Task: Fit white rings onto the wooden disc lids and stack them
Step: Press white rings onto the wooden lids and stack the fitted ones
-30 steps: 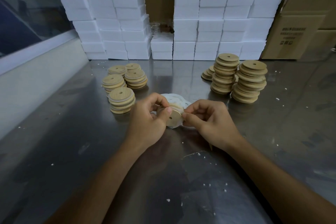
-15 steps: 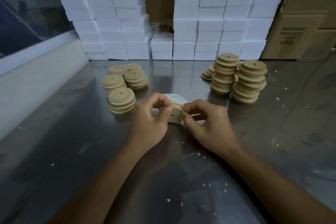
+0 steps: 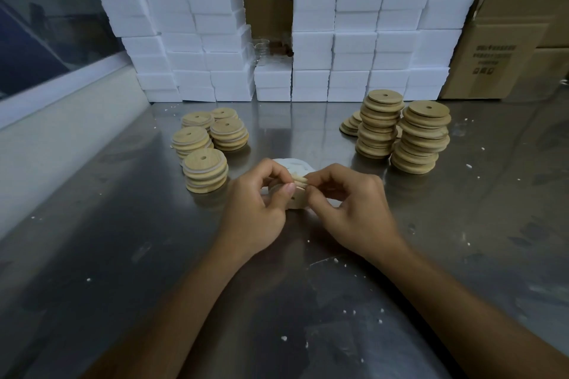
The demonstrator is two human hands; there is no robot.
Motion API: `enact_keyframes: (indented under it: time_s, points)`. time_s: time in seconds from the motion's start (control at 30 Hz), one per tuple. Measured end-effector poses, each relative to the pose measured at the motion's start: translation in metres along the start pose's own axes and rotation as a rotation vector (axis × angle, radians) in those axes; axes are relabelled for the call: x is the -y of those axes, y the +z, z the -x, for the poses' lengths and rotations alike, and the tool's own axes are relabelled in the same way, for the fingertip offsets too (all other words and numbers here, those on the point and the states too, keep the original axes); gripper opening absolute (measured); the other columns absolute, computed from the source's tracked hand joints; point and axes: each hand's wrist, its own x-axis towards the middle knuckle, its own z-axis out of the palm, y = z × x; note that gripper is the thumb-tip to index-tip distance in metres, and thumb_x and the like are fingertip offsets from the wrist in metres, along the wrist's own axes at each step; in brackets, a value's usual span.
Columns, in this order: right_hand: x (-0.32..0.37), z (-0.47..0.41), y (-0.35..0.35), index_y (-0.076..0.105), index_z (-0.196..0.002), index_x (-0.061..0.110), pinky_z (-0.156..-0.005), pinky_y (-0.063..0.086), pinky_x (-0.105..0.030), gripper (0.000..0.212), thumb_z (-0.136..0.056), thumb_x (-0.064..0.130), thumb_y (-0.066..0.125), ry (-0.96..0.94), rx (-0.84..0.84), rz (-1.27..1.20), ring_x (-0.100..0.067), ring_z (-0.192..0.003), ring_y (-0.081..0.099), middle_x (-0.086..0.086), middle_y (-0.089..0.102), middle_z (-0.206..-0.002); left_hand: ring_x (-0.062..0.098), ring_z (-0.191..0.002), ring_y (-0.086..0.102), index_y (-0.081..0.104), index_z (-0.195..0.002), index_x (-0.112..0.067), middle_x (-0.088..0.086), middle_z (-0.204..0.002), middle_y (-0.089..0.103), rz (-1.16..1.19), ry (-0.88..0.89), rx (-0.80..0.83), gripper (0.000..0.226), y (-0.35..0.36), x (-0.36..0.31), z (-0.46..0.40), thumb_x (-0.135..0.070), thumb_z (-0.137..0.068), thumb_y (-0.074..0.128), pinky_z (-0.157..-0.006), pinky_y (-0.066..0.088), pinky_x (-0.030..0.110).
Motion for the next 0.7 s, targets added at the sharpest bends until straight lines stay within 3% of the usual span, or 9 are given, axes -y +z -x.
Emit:
enact_keyframes:
  time_s: [0.3, 0.5, 0.7]
  points:
    - [-0.0052, 0.0014, -0.0023, 0.073, -0.096, 0.011, -0.077, 0.06, -0.023, 0.01, -0.086, 0.013, 0.075, 0.06, 0.068, -0.048, -0.002, -0.089, 0.071, 0.004, 0.075, -0.093, 0.024, -0.082, 0.068, 0.062, -0.08, -0.031, -0.009, -0.079, 0.065, 0.071, -0.098, -0.047, 0.014, -0.0009, -0.0031, -0.0008, -0.018, -0.079, 0.066, -0.068, 0.059, 0.05]
    - [-0.0069, 0.001, 0.0009, 0.075, -0.096, 0.009, -0.078, 0.06, -0.025, 0.009, -0.087, 0.012, 0.073, 0.081, 0.047, -0.036, -0.001, -0.088, 0.071, 0.006, 0.075, -0.093, 0.018, -0.082, 0.067, 0.061, -0.07, -0.031, -0.01, -0.076, 0.064, 0.168, -0.183, -0.062, 0.038, -0.0008, -0.0072, -0.0006, 0.004, -0.085, 0.067, -0.055, 0.058, 0.028]
    - [-0.009, -0.0041, -0.0047, 0.073, -0.091, 0.012, -0.078, 0.061, -0.03, 0.004, -0.089, 0.009, 0.072, 0.145, 0.103, -0.103, -0.005, -0.082, 0.073, 0.004, 0.076, -0.088, 0.017, -0.071, 0.067, 0.06, -0.073, -0.022, 0.002, -0.075, 0.064, 0.157, -0.159, -0.06, 0.031, -0.0024, -0.0087, -0.0013, 0.005, -0.085, 0.066, -0.056, 0.06, 0.033]
